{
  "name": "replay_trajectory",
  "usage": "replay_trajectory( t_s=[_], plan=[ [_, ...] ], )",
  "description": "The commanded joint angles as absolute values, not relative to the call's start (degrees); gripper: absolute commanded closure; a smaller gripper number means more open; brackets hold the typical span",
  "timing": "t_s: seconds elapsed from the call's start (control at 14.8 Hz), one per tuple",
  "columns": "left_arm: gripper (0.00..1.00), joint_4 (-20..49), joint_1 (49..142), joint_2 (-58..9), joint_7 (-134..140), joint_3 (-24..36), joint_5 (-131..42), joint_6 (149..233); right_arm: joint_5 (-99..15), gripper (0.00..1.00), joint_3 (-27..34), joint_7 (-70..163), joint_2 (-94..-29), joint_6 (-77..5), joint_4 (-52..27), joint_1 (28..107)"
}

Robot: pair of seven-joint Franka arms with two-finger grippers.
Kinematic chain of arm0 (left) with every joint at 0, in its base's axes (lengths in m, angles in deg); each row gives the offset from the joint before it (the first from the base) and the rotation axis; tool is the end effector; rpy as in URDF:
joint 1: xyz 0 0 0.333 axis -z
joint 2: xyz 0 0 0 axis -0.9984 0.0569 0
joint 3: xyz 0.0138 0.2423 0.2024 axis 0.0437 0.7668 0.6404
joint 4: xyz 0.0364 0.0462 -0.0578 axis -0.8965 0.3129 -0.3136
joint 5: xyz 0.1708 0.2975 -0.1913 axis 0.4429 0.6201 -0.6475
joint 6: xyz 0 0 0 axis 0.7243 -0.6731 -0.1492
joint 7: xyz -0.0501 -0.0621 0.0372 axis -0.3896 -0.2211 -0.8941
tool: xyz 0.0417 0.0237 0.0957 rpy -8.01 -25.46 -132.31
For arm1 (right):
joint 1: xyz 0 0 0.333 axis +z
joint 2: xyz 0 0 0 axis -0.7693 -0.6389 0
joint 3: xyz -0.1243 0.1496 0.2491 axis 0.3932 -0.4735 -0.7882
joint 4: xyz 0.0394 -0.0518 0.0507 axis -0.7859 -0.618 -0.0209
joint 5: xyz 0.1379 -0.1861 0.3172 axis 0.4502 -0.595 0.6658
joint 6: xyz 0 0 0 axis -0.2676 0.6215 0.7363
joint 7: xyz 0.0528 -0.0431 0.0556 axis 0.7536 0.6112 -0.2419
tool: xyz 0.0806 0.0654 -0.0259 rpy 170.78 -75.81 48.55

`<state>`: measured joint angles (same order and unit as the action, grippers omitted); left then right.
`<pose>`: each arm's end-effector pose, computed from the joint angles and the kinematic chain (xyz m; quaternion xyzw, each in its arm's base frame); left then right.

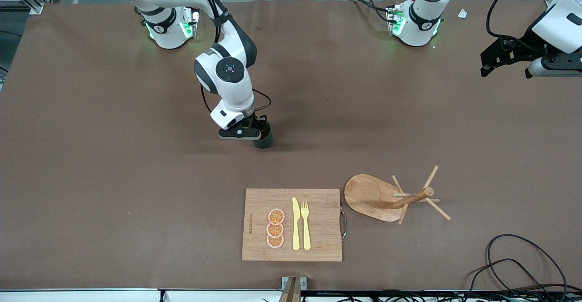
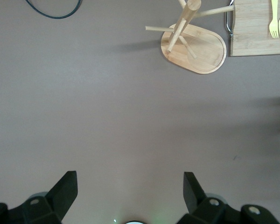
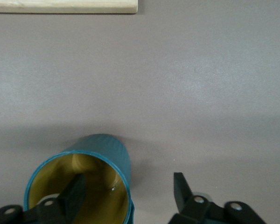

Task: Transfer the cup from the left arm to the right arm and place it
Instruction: 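Close the right gripper on the teal mug's rim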

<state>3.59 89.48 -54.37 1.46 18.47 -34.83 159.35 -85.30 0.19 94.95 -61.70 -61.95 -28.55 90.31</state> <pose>0.5168 -0.0768 0.6643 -0.9994 0.0321 -0.0025 0.0099 0.4824 0.3766 0.2539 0.9988 -0.0037 0.0458 0.0164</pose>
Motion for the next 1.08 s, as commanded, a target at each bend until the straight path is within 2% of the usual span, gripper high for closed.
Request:
replay_trajectory(
  t_s=[0.0, 0.47, 0.68, 0.88, 1.01],
  plan=[
    [0.0, 3.99, 89.29, -54.66, 0.55, 18.38, -34.88, 159.99, -87.01, 0.35, 0.43, 96.68, -62.94, -63.15, -27.69, 90.55],
    [0.0, 3.99, 89.29, -54.22, 0.55, 18.38, -34.88, 159.99, -87.01, 0.67, 0.43, 96.68, -63.39, -63.51, -27.69, 90.55],
    [0.0, 3.81, 89.29, -54.22, 0.55, 18.38, -34.88, 160.07, -87.01, 0.74, 0.43, 96.68, -63.39, -63.51, -27.69, 90.55],
    [0.0, 3.81, 89.2, -54.31, 0.55, 18.38, -34.88, 159.99, -86.92, 0.91, 0.43, 97.73, -63.39, -63.6, -27.69, 90.55],
    [0.0, 3.81, 89.2, -54.31, 0.55, 18.38, -34.88, 159.99, -86.84, 0.98, 0.34, 97.91, -63.39, -63.69, -27.69, 90.46]
  ],
)
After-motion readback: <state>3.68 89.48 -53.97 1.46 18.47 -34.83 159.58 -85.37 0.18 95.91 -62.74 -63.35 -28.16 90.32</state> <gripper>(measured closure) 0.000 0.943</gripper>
